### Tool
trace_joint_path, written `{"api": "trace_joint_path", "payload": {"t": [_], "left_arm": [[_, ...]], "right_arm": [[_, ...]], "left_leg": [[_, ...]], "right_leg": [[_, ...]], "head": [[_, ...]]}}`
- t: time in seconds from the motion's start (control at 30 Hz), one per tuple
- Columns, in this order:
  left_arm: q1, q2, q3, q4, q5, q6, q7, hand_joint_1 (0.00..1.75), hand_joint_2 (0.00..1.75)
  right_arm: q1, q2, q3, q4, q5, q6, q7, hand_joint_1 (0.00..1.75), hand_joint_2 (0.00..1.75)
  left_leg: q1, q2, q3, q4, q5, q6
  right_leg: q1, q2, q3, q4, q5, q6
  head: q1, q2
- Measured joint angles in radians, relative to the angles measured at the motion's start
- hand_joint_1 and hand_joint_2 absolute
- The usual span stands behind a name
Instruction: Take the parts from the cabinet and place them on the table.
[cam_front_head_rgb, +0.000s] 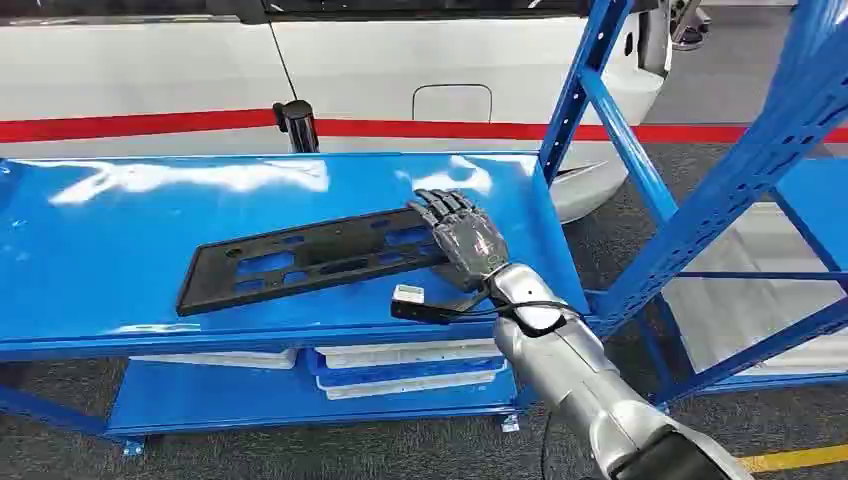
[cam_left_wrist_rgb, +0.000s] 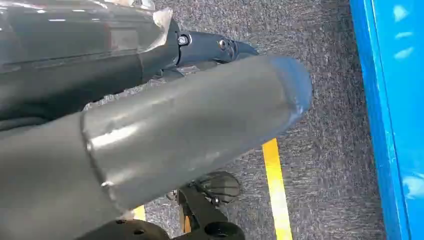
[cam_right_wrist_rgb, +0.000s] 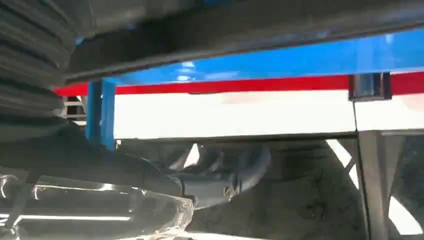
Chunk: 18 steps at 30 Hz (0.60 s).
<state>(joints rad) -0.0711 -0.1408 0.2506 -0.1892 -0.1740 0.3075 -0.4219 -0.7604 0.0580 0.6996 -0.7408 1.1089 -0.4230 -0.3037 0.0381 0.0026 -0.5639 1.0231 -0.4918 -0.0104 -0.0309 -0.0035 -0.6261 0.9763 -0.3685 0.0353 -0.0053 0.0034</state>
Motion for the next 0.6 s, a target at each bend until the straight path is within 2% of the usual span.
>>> {"api": "trace_joint_path", "payload": {"t": [0.07,0.1,0.13,0.2,0.23,0.27,0.3,0.4,0.6], "left_arm": [[0.000,0.000,0.000,0.000,-0.002,0.000,0.000,0.00,0.00],[0.000,0.000,0.000,0.000,-0.002,0.000,-0.001,0.00,0.00],[0.000,0.000,0.000,0.000,-0.002,0.000,-0.004,0.00,0.00],[0.000,0.000,0.000,0.000,-0.002,-0.001,-0.022,0.00,0.00],[-0.001,0.000,0.001,0.000,-0.002,0.008,-0.038,0.00,0.00],[-0.001,0.000,0.002,0.000,-0.002,0.023,-0.059,0.00,1.75],[-0.001,0.000,0.002,0.000,-0.002,0.040,-0.078,0.00,1.75],[-0.002,0.000,0.011,-0.001,-0.005,0.080,-0.108,0.00,1.75],[-0.001,-0.002,0.014,-0.001,-0.015,0.136,-0.144,0.00,1.75]], "right_arm": [[0.000,-0.001,0.000,-0.002,-0.001,0.004,-0.002,1.75,1.75],[0.000,-0.002,0.000,-0.002,-0.001,0.005,-0.002,1.61,1.75],[0.001,-0.002,0.001,-0.002,-0.001,0.006,-0.002,1.54,1.75],[0.002,-0.004,0.001,-0.004,-0.002,0.004,-0.002,1.57,1.75],[0.003,-0.007,0.001,-0.008,-0.004,0.003,-0.001,1.66,1.75],[0.004,-0.012,0.001,-0.011,-0.006,0.003,0.000,1.69,1.75],[0.004,-0.017,0.001,-0.015,-0.010,0.002,-0.001,1.75,1.75],[0.002,-0.032,0.000,-0.021,-0.026,-0.003,-0.015,1.71,1.75],[-0.010,-0.045,0.000,-0.021,-0.050,-0.016,-0.040,1.73,1.75]], "left_leg": [[-0.003,0.000,0.000,0.000,-0.004,0.005],[-0.003,0.000,0.000,0.000,-0.005,0.006],[-0.003,0.000,0.000,0.000,-0.006,0.007],[-0.004,0.000,0.001,0.000,-0.010,0.010],[-0.004,0.000,0.001,0.000,-0.011,0.010],[-0.005,0.000,0.001,0.000,-0.011,0.010],[-0.005,0.000,0.001,0.000,-0.012,0.009],[-0.005,0.000,0.004,-0.004,-0.012,0.009],[-0.005,0.000,0.009,-0.010,-0.012,0.008]], "right_leg": [[0.000,-0.001,0.000,0.000,-0.001,0.001],[0.000,-0.001,-0.001,0.000,-0.001,0.002],[0.000,-0.001,-0.001,0.000,-0.004,0.006],[0.000,-0.001,-0.001,0.000,-0.008,0.014],[0.000,-0.001,-0.001,0.000,-0.010,0.018],[0.000,-0.001,-0.002,0.000,-0.011,0.024],[0.000,-0.001,-0.002,0.000,-0.012,0.027],[0.000,-0.001,-0.002,0.002,-0.014,0.030],[0.000,-0.001,-0.002,0.004,-0.015,0.030]], "head": [[0.000,0.000],[-0.001,0.000],[0.000,0.000],[-0.001,0.000],[-0.001,0.000],[-0.001,0.000],[-0.001,0.000],[-0.001,0.000],[-0.001,0.000]]}}
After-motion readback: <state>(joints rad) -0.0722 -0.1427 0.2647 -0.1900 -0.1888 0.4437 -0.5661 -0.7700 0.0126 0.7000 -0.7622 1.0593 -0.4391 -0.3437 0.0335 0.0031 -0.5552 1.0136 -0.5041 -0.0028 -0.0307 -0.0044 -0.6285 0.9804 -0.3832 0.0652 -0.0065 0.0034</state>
